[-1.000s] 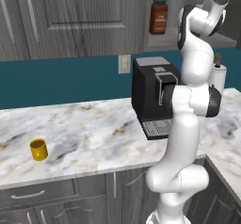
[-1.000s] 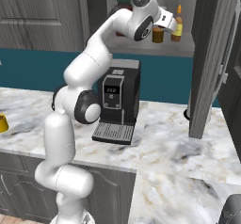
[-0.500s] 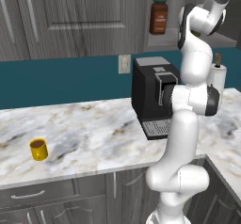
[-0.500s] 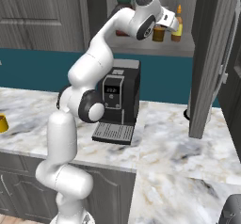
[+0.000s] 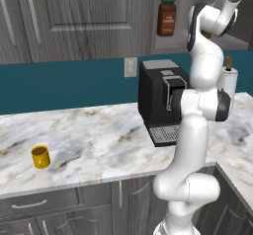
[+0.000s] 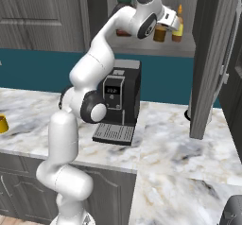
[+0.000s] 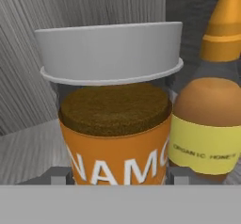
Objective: Pick the cinnamon and honey bottle from the cabinet and place them next to the mug.
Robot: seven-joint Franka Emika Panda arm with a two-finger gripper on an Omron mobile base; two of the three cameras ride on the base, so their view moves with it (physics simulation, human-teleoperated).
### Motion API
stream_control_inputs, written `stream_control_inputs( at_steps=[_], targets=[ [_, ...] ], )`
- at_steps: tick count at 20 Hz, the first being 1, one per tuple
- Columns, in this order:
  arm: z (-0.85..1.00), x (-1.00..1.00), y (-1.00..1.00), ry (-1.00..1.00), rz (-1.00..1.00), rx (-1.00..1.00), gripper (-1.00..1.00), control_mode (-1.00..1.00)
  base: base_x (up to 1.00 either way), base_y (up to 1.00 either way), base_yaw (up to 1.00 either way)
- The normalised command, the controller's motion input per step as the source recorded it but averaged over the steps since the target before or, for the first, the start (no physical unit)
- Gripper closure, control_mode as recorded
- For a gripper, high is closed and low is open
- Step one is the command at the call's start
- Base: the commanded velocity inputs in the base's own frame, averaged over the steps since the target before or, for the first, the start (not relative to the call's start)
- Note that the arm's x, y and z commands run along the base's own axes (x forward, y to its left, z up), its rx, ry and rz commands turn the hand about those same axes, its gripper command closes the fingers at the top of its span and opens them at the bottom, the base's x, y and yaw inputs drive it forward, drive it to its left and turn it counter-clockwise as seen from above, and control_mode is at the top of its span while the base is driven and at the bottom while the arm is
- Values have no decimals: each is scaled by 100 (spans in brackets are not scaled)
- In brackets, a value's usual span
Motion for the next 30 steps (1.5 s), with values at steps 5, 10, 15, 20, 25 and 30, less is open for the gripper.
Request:
stream_control_inputs(
  at_steps=[5,10,15,20,25,30],
  targets=[
    [0,-76,22,-3,0,0,100,-100,0,0,0],
    [0,-100,72,-6,4,0,100,-100,0,0,0],
    [-1,-100,93,-4,12,0,100,-100,0,0,0],
    [-25,-100,69,-5,17,0,100,-100,0,0,0],
    [-51,-100,35,-10,20,0,100,-100,0,0,0],
    [-63,-100,45,-10,21,0,100,-100,0,0,0]
  ],
)
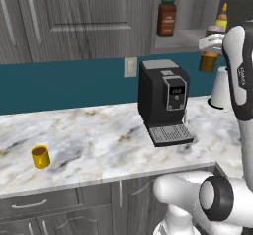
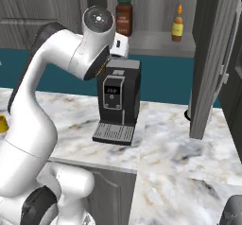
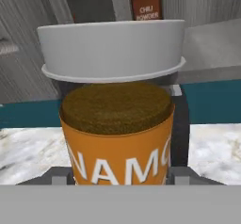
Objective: Pick the cinnamon and honey bottle from the cabinet and place them next to the mug.
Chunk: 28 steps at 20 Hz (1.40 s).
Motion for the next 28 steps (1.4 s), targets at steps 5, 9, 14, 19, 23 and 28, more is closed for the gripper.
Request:
stream_control_inputs(
  at_steps=[5,9,14,19,23,28],
  targets=[
    [-53,-100,62,-5,29,0,100,-100,0,0,0],
    [-38,-78,78,0,42,0,100,-100,0,0,0],
    [-34,-15,97,1,56,0,100,-100,0,0,0],
    [-27,0,100,6,61,0,100,-100,0,0,0],
    [-25,29,99,3,56,0,100,-100,0,0,0],
    [-40,77,70,0,24,0,100,-100,0,0,0]
  ],
)
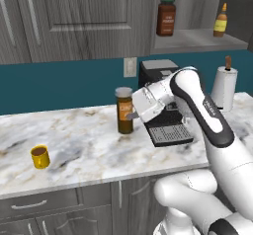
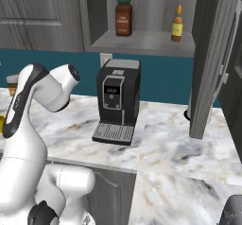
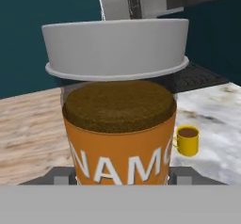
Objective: Pick the cinnamon and honey bottle from the cabinet and place them next to the mug.
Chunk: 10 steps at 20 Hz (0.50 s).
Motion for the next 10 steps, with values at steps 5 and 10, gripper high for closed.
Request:
stream_control_inputs(
  at_steps=[5,10],
  targets=[
    [-32,47,58,-1,0,-2,100,-100,0,0,0],
    [-23,9,29,0,-3,-5,100,-100,0,0,0]
  ],
)
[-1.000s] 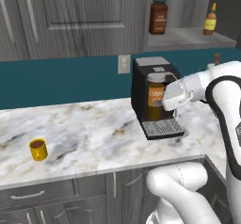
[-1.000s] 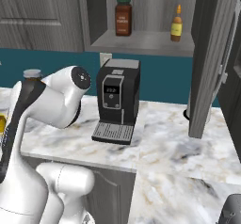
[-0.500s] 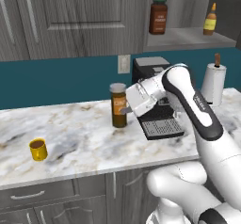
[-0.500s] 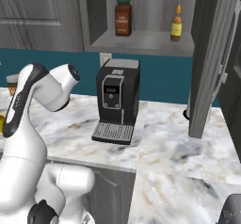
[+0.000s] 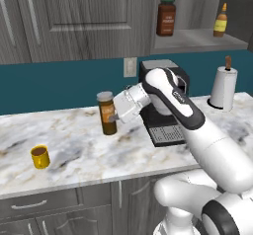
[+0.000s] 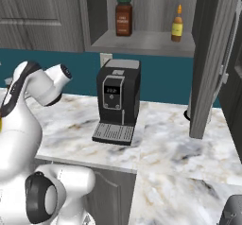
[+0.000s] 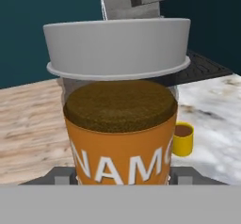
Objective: Pick the cinnamon and honey bottle from the cabinet and place them next to the mug.
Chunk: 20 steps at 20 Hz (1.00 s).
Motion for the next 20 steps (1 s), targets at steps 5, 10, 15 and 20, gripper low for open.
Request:
stream_control_inputs(
  at_steps=[5,10,15,20],
  targets=[
    [-59,8,22,0,-6,0,100,-100,0,0,0],
    [-70,6,24,0,-4,0,100,-100,0,0,0],
    [-48,9,31,0,-3,0,100,-100,0,0,0],
    [-36,21,46,0,0,0,100,-100,0,0,0]
  ],
)
